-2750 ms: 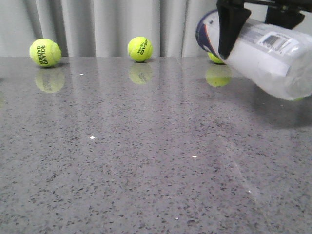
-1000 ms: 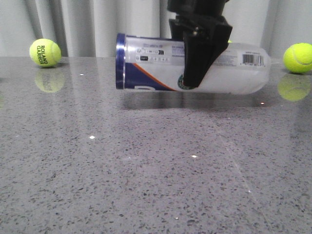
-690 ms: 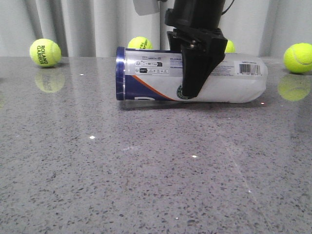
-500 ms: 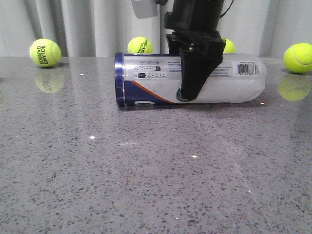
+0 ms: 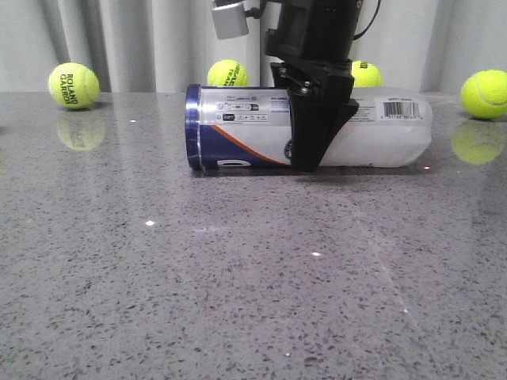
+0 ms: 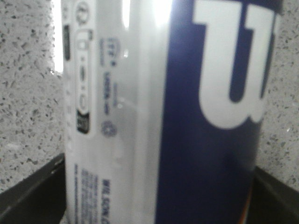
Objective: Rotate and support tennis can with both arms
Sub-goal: 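Lower the can flat onto the table and open the right gripper, then raise the right gripper away from the can and hold still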
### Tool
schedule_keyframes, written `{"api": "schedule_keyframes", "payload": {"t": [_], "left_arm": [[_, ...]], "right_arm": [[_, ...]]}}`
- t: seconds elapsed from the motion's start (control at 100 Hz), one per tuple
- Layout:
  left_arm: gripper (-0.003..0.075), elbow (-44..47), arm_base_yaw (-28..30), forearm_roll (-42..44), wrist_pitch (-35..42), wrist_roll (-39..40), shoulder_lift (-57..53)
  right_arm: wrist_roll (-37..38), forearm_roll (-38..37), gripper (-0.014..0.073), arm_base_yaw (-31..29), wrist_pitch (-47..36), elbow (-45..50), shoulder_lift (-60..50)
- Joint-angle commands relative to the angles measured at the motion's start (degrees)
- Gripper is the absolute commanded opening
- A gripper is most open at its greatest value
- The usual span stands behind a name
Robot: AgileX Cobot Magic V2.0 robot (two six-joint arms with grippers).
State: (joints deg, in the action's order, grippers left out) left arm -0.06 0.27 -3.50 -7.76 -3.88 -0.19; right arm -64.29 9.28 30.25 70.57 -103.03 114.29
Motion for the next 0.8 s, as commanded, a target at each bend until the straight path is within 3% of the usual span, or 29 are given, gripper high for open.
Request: {"api": "schedule_keyframes", "payload": {"t": [0.0,0.45,0.64,0.79], "left_arm": [[-0.002,2.64,-0.11,-0.18,4.43,0.57,-1.96],[-0.002,2.64,-0.11,-0.18,4.43,0.57,-1.96],[-0.002,2.64,-0.11,-0.18,4.43,0.57,-1.96],[-0.002,2.64,-0.11,-0.18,4.43,0.57,-1.96]], "right_arm": [[0.08,0.87,0.0645,-0.03,5.55,-1.48,-3.21],[1.17,0.64,0.0645,-0.03,5.55,-1.56,-10.09],[8.39,-1.64,0.0645,-0.03,5.55,-1.51,-13.4],[18.2,-4.98,0.0644,-0.03,5.55,-1.51,-15.96]]}}
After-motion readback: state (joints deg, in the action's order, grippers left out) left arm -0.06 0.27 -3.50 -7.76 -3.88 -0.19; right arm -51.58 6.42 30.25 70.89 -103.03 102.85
